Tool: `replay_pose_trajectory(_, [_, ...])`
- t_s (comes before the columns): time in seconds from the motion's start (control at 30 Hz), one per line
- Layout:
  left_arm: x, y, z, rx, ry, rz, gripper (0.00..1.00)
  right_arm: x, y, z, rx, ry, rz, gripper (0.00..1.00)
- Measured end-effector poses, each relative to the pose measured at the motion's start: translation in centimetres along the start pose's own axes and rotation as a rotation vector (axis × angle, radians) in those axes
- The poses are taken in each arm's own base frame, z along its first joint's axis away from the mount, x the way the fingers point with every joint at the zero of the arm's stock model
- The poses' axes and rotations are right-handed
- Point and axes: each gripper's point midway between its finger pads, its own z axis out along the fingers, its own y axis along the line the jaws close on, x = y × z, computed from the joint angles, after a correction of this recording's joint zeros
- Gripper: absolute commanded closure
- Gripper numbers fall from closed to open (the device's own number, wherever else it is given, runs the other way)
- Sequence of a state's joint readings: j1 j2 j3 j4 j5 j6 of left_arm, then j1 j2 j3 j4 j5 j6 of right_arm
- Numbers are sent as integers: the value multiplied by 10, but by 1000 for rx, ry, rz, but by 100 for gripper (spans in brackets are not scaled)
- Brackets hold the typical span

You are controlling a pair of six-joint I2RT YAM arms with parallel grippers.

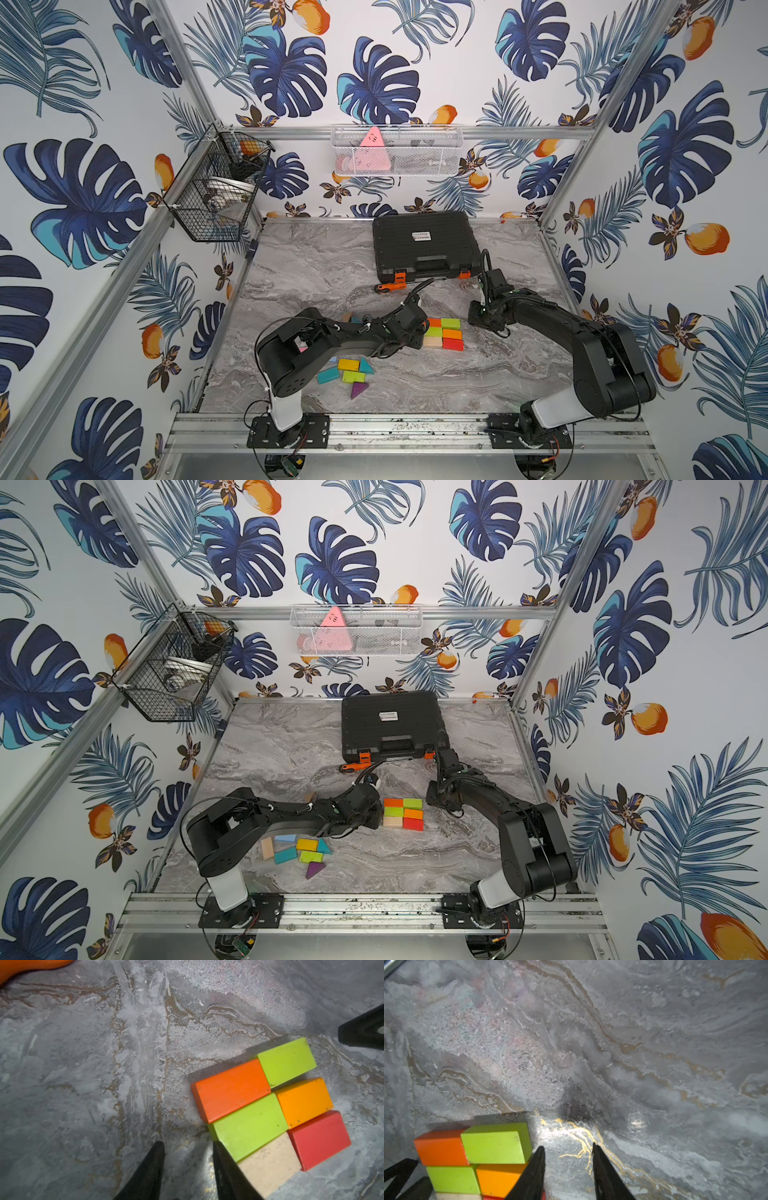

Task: Assemble a piece of candy with building blocks
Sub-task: Assemble the building blocks at the center of the board.

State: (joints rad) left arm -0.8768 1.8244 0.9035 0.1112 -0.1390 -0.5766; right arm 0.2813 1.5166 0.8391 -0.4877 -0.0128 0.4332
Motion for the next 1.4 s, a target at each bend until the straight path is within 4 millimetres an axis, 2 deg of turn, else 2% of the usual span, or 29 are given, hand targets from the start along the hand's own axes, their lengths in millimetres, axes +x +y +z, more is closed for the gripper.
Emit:
replay_pose_trajectory(0.27, [0,-2,0,13,-7,0,54,4,-1,3,-2,13,-3,59])
replay_pose_trajectory(0.67, [8,10,-9,-22,7,2,53,6,2,6,-5,40,-8,61])
replay_pose_trajectory(1.0, [9,11,-10,-27,8,2,53,23,3,10,13,110,-37,63])
replay_pose_trajectory(1.4, [8,11,-9,-28,9,2,53,31,8,15,8,138,-70,63])
